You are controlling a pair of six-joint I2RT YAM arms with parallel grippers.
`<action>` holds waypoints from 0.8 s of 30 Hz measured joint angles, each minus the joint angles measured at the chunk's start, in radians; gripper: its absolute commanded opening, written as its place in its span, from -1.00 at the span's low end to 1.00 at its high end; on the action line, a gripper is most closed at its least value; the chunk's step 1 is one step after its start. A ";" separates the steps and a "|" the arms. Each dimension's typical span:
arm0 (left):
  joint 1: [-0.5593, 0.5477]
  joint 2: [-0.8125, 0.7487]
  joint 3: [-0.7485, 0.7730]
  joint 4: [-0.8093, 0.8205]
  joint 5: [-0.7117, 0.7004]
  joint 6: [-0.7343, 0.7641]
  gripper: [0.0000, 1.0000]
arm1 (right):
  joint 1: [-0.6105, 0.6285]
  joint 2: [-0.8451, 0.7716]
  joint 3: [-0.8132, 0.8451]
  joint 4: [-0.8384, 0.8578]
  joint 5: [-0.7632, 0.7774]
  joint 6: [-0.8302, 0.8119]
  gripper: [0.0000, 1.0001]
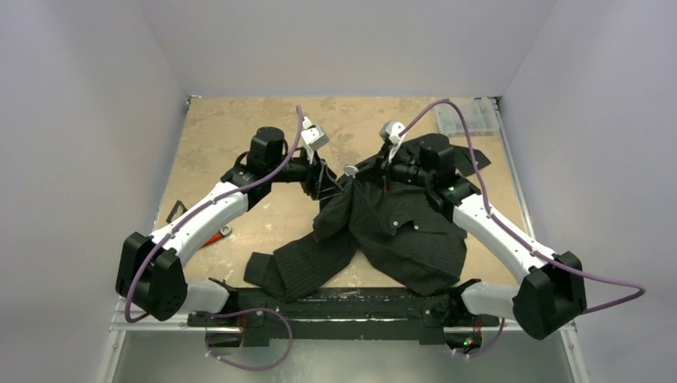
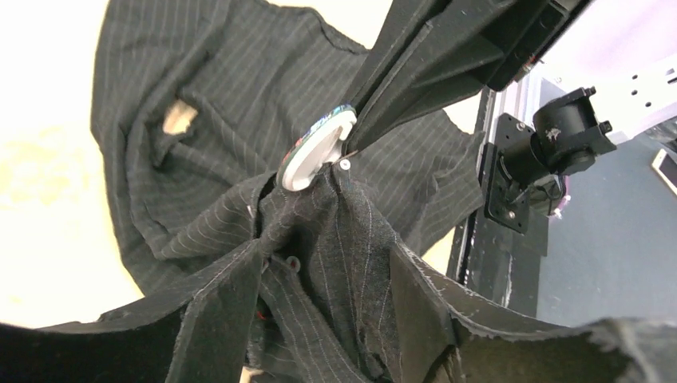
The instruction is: Remove the brooch from the garment
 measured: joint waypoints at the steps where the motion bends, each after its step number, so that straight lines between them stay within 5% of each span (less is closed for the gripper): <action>1: 0.000 0.000 -0.010 -0.009 0.001 0.000 0.32 | 0.021 -0.002 -0.014 0.011 0.037 -0.034 -1.00; 16: 0.000 0.022 -0.089 0.023 0.004 -0.088 0.41 | 0.092 -0.012 -0.064 0.065 0.242 -0.214 -1.00; 24: 0.000 0.097 -0.058 0.029 0.007 -0.141 -0.81 | 0.105 -0.010 -0.080 0.080 0.272 -0.248 -1.00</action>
